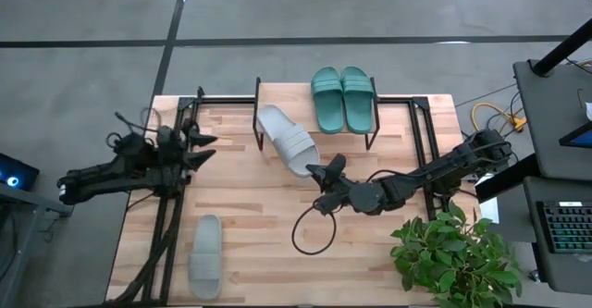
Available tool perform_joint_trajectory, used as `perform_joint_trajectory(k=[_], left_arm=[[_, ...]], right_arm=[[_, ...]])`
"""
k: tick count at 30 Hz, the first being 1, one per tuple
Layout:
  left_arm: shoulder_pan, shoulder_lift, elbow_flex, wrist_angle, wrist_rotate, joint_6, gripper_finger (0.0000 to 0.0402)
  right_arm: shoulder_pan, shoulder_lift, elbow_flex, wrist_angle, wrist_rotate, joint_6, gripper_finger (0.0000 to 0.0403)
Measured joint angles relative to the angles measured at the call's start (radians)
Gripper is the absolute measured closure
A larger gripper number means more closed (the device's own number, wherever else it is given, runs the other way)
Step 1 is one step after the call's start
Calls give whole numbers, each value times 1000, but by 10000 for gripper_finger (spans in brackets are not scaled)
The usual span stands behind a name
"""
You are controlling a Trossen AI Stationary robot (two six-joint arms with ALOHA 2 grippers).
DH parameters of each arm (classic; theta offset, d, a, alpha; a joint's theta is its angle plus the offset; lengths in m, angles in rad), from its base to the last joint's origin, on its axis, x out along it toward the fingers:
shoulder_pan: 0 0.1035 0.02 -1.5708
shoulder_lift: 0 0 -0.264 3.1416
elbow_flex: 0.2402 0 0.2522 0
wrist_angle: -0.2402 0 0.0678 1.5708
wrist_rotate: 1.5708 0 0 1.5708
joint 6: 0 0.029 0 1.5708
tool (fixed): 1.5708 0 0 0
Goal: Pick and place slides into the shelf
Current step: Put the top gray slide on the shelf
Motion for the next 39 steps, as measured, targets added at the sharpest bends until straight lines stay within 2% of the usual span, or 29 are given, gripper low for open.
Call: perform_joint_trajectory(k=[5,12,21,25,39], left_arm=[[0,-48,-27,43,43,1,226],[0,-81,-34,91,35,30,226],[0,-45,-35,159,35,24,226],[0,-38,-36,160,57,-26,226],[0,-50,-36,158,62,-26,226]], right_arm=[[0,0,0,11,0,0,380],[0,-2,0,120,-20,66,380],[-7,0,0,259,-10,82,380],[-20,0,0,326,-10,86,380],[-89,2,0,439,-10,299,380]])
